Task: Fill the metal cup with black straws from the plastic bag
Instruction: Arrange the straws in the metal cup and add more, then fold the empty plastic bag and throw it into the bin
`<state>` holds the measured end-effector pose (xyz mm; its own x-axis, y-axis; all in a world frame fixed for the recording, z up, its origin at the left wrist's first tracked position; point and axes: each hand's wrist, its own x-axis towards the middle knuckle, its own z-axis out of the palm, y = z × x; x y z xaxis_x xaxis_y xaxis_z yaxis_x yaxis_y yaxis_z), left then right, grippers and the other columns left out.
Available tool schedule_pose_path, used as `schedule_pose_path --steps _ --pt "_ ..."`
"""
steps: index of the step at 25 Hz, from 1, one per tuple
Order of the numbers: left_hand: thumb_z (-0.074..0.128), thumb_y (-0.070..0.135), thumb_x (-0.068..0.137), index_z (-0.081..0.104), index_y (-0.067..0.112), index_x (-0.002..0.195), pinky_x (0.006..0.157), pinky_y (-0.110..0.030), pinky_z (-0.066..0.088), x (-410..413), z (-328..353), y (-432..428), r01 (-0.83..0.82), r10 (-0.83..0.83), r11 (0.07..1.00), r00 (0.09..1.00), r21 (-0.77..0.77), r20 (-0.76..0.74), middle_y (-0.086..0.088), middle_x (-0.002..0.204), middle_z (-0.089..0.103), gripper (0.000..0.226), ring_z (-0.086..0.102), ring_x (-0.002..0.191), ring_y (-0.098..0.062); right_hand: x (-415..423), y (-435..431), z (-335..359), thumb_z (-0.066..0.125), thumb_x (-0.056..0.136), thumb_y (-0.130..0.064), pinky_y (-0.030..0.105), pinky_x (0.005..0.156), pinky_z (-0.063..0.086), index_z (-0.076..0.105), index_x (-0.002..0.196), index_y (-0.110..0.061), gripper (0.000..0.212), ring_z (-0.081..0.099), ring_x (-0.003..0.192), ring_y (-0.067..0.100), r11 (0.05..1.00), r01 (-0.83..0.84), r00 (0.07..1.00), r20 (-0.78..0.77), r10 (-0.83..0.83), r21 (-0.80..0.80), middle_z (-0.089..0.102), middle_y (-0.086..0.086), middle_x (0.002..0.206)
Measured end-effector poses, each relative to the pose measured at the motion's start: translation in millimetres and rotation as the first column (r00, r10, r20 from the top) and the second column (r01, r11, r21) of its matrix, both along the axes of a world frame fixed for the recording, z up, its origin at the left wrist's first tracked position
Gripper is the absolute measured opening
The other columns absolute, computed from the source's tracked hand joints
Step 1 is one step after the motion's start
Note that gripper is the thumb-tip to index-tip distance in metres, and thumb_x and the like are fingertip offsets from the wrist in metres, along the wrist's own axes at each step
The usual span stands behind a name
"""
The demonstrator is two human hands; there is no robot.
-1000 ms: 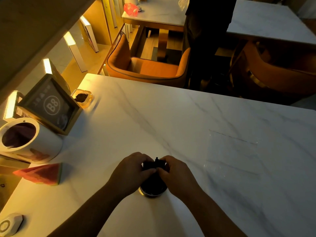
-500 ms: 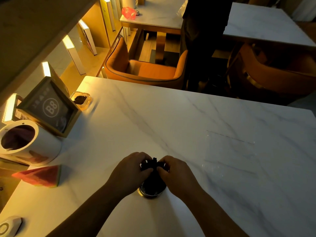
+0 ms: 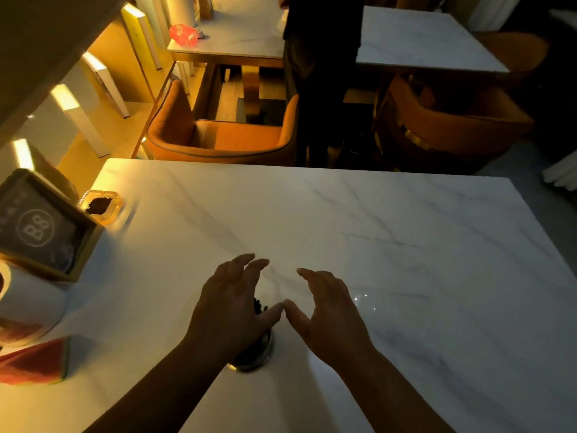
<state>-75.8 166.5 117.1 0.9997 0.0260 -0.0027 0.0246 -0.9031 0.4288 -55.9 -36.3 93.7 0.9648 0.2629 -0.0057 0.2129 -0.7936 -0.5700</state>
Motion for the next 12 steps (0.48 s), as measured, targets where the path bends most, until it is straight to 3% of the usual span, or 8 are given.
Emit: schedule_pose_path --steps 2,4,9,12 --pt "0.054 0.08 0.078 0.043 0.03 0.152 0.114 -0.051 0.04 9.2 3.2 -22.9 0.044 -0.044 0.999 0.999 0.032 0.001 -0.002 0.164 0.04 0.09 0.041 0.146 -0.029 1.7 -23.6 2.2 0.051 0.093 -0.072 0.033 0.117 0.032 0.033 0.157 -0.037 0.075 0.034 0.148 0.015 0.998 0.047 0.999 -0.005 -0.047 -0.045 0.043 -0.006 0.16" --pt "0.052 0.081 0.079 0.042 0.031 0.153 0.117 -0.05 0.037 15.9 1.1 -45.7 0.099 -0.099 0.994 0.995 0.042 0.005 -0.001 0.166 0.038 0.09 0.039 0.148 -0.027 2.6 -47.6 3.7 0.045 0.092 -0.076 0.035 0.122 0.019 0.021 0.161 -0.04 0.081 0.019 0.157 0.018 0.992 0.087 0.996 -0.021 -0.089 -0.092 0.03 -0.005 0.169" --pt "0.049 0.085 0.077 0.035 0.036 0.154 0.119 -0.047 0.033 33.4 -11.8 -106.3 0.169 -0.168 0.985 0.985 0.042 -0.035 0.003 0.169 0.03 0.093 0.034 0.151 -0.025 3.5 -110.4 1.4 0.018 0.084 -0.092 0.049 0.129 0.008 0.008 0.163 -0.043 0.094 -0.001 0.161 0.019 0.972 0.176 0.982 -0.034 -0.184 -0.158 0.011 -0.006 0.175" --pt "0.047 0.086 0.076 0.034 0.036 0.154 0.118 -0.049 0.036 38.4 -23.5 -139.3 0.189 -0.187 0.981 0.98 0.033 -0.062 0.002 0.169 0.029 0.094 0.035 0.15 -0.026 1.3 -149.4 -7.6 0.022 0.086 -0.09 0.048 0.13 0.004 0.005 0.163 -0.041 0.093 -0.005 0.161 0.02 0.954 0.202 0.974 -0.054 -0.219 -0.223 0.006 -0.006 0.176"
